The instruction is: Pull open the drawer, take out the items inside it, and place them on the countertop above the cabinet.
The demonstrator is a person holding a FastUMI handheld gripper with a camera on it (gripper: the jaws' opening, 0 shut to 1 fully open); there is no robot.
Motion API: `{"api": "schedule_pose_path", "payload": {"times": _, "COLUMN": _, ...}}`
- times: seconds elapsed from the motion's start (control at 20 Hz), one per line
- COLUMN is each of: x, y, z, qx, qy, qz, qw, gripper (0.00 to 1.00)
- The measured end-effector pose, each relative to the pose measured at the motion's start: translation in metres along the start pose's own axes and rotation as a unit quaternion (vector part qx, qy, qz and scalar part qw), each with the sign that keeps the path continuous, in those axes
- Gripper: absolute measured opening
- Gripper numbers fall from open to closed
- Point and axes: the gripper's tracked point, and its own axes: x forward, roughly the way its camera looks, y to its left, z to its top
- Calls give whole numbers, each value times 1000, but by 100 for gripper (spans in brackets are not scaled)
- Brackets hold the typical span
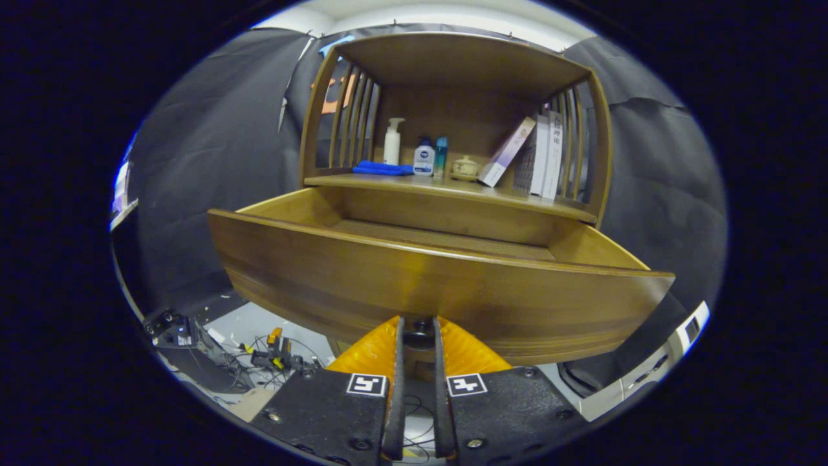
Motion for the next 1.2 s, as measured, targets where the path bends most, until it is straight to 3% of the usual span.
{"api": "schedule_pose_path", "payload": {"times": 0.15, "x": -11, "y": -1, "z": 12, "qx": 32, "qy": 19, "qz": 18, "qw": 999, "gripper": 28}}
{"api": "schedule_pose_path", "payload": {"times": 0.3, "x": -28, "y": 8, "z": 49, "qx": 13, "qy": -8, "qz": 47, "qw": 999, "gripper": 31}}
{"api": "schedule_pose_path", "payload": {"times": 0.45, "x": -34, "y": 19, "z": 80, "qx": 2, "qy": -13, "qz": 74, "qw": 997, "gripper": 48}}
{"api": "schedule_pose_path", "payload": {"times": 0.7, "x": -10, "y": 22, "z": 115, "qx": -8, "qy": -2, "qz": 72, "qw": 997, "gripper": 69}}
{"api": "schedule_pose_path", "payload": {"times": 1.05, "x": 56, "y": 10, "z": 116, "qx": 8, "qy": 94, "qz": 63, "qw": 994, "gripper": 69}}
{"api": "schedule_pose_path", "payload": {"times": 1.2, "x": 77, "y": 11, "z": 106, "qx": 24, "qy": 150, "qz": 72, "qw": 986, "gripper": 69}}
